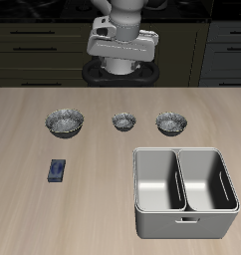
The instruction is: Place the cream cheese in the middle-sized bowl
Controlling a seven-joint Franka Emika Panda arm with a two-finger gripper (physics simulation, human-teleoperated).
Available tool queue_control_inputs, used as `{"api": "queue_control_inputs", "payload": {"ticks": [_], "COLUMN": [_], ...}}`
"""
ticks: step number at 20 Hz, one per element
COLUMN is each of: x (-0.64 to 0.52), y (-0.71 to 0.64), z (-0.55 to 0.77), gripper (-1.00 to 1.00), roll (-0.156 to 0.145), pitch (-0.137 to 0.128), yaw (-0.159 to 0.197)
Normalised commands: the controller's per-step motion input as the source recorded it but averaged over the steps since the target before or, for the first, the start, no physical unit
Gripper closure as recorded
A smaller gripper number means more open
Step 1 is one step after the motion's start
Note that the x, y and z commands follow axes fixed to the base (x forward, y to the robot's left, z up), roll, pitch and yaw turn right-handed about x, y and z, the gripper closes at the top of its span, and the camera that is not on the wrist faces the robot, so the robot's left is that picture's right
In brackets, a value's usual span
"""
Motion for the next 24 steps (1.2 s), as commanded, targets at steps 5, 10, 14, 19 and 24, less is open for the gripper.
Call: {"api": "queue_control_inputs", "payload": {"ticks": [5,10,14,19,24], "x": [0.15,0.27,0.23,0.20,0.20], "y": [-0.25,-0.41,-0.40,-0.43,-0.43], "z": [0.05,0.00,0.02,0.09,0.12], "gripper": [-1.00,-1.00,-1.00,-1.00,-1.00], "roll": [0.014,-0.001,-0.013,-0.004,-0.002], "pitch": [-0.004,0.019,0.017,-0.009,-0.011], "yaw": [0.019,0.001,0.029,-0.010,-0.009]}}
